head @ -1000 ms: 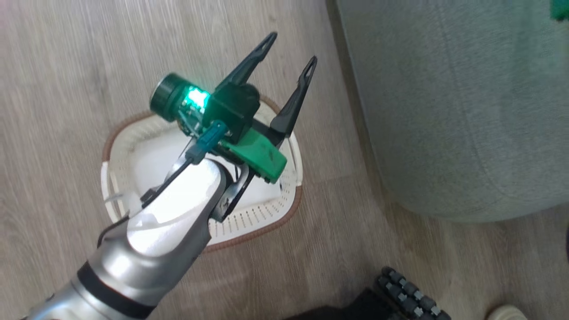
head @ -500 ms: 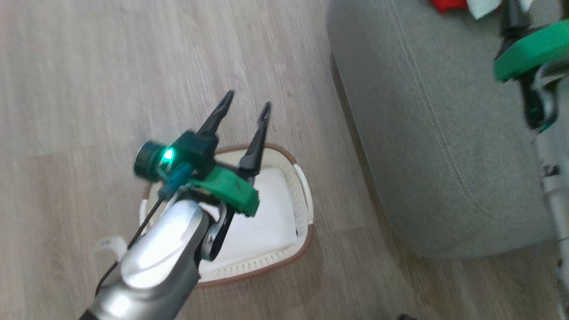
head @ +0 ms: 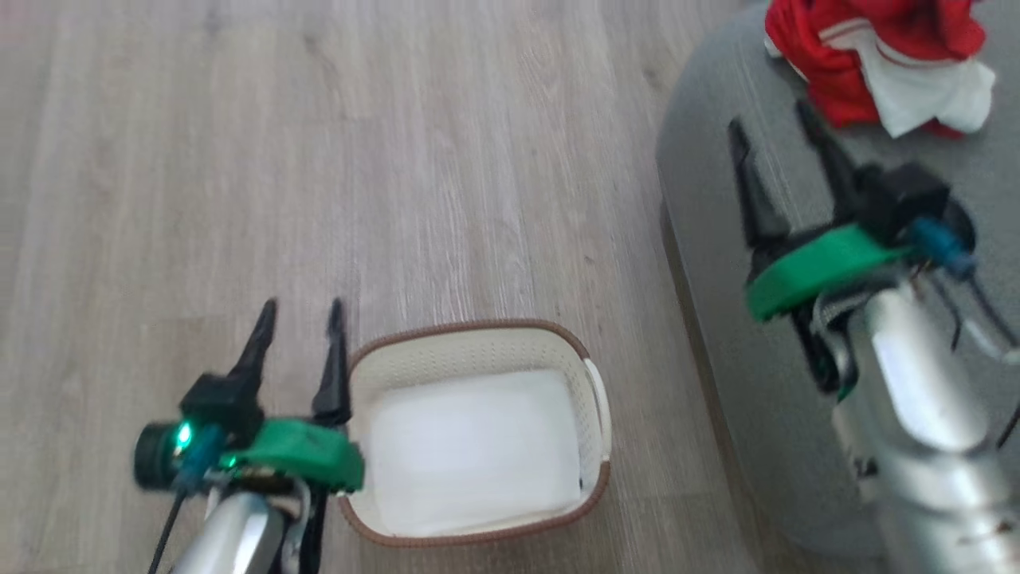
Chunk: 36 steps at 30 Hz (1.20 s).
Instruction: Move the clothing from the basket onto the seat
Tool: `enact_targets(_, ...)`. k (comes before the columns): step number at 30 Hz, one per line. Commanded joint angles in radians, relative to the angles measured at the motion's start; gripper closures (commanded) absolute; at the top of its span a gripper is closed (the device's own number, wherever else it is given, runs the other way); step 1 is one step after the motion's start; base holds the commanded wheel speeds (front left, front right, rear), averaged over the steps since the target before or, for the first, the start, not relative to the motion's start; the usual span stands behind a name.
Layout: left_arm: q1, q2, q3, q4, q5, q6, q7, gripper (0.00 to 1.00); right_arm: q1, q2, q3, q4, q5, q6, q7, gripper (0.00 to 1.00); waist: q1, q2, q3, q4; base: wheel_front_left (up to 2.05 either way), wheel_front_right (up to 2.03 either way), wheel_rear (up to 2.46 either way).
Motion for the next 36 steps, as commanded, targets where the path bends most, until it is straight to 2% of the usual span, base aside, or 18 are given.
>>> enact_targets(1, -0.004, 0.015, 0.064, -0.046, 0.012, 0.009, -0.012, 0.00, 0.022, 0.020, 0.005, -0.055, -0.016, 0.000, -0.006, 0.00, 0.0001, -0.0001, -0.040, 0.029, 0.00, 0.00, 0.00)
enact_targets(10, 0.143, -0.038, 0.150, -0.069, 0.040, -0.006, -0.012, 0.00, 0.292, 0.090, -0.073, -0.199, -0.078, 0.000, -0.006, 0.00, 0.0001, -0.0001, -0.148, 0.078, 0.00, 0.00, 0.00)
enact_targets(14, 0.196, -0.054, 0.172, -0.073, 0.054, -0.019, -0.013, 0.00, 0.389, 0.101, -0.088, -0.253, -0.089, 0.000, -0.006, 0.00, 0.0001, -0.0001, -0.177, 0.078, 0.00, 0.00, 0.00)
enact_targets(17, 0.225, -0.064, 0.179, -0.071, 0.069, -0.029, -0.013, 0.00, 0.439, 0.102, -0.080, -0.280, -0.056, 0.000, -0.006, 0.00, 0.0001, -0.0001, -0.192, 0.081, 0.00, 0.00, 0.00)
enact_targets(22, 0.248, -0.081, 0.188, -0.058, 0.087, -0.040, -0.013, 0.00, 0.489, 0.102, -0.083, -0.298, -0.022, 0.000, -0.006, 0.00, 0.0001, -0.0001, -0.208, 0.086, 0.00, 0.00, 0.00)
enact_targets(36, 0.234, -0.103, 0.223, -0.029, 0.105, -0.082, -0.013, 0.00, 0.514, 0.103, -0.107, -0.290, -0.018, 0.000, -0.006, 0.00, 0.0001, -0.0001, -0.227, 0.112, 0.00, 0.00, 0.00)
